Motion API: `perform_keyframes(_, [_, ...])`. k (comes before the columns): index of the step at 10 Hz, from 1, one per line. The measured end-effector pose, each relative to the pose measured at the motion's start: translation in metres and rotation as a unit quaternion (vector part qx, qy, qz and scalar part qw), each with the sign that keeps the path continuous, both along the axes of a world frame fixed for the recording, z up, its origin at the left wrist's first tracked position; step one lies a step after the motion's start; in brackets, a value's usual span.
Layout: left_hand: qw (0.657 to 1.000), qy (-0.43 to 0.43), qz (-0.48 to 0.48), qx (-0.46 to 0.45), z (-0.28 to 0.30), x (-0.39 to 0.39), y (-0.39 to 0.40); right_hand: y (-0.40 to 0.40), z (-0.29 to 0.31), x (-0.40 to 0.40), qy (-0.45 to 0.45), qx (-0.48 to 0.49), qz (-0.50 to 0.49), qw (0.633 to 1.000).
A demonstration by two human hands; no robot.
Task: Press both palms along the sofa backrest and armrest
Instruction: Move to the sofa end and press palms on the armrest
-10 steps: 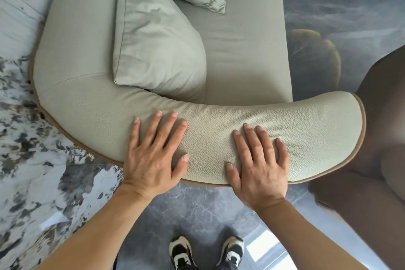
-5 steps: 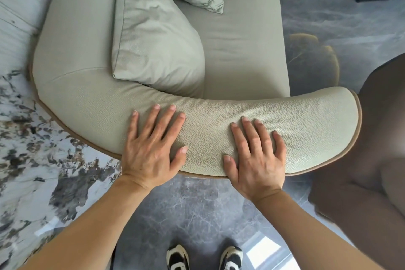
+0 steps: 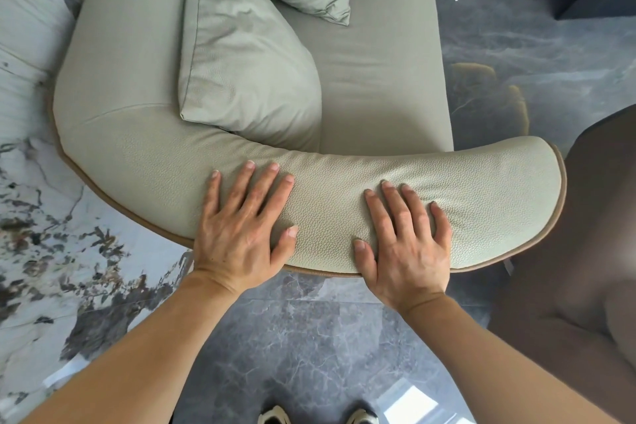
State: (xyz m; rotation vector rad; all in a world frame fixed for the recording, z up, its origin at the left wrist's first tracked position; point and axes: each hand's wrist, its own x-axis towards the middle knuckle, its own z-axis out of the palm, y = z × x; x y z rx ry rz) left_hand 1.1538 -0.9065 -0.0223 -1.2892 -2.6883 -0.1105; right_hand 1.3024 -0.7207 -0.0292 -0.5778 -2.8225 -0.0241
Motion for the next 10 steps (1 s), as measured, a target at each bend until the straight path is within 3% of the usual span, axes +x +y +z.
perform_keyframes(6, [1.0, -0.005, -0.005, 0.007, 0.0, -0.023, 0.014, 0.013, -0.001, -0.023, -0.026, 0.0, -0.006, 1.0])
perform_keyframes(10, [0.997, -0.061, 0.033, -0.043, 0.021, -0.007, 0.009, 0.006, 0.021, -0.015, -0.169, -0.06, -0.022, 0.984])
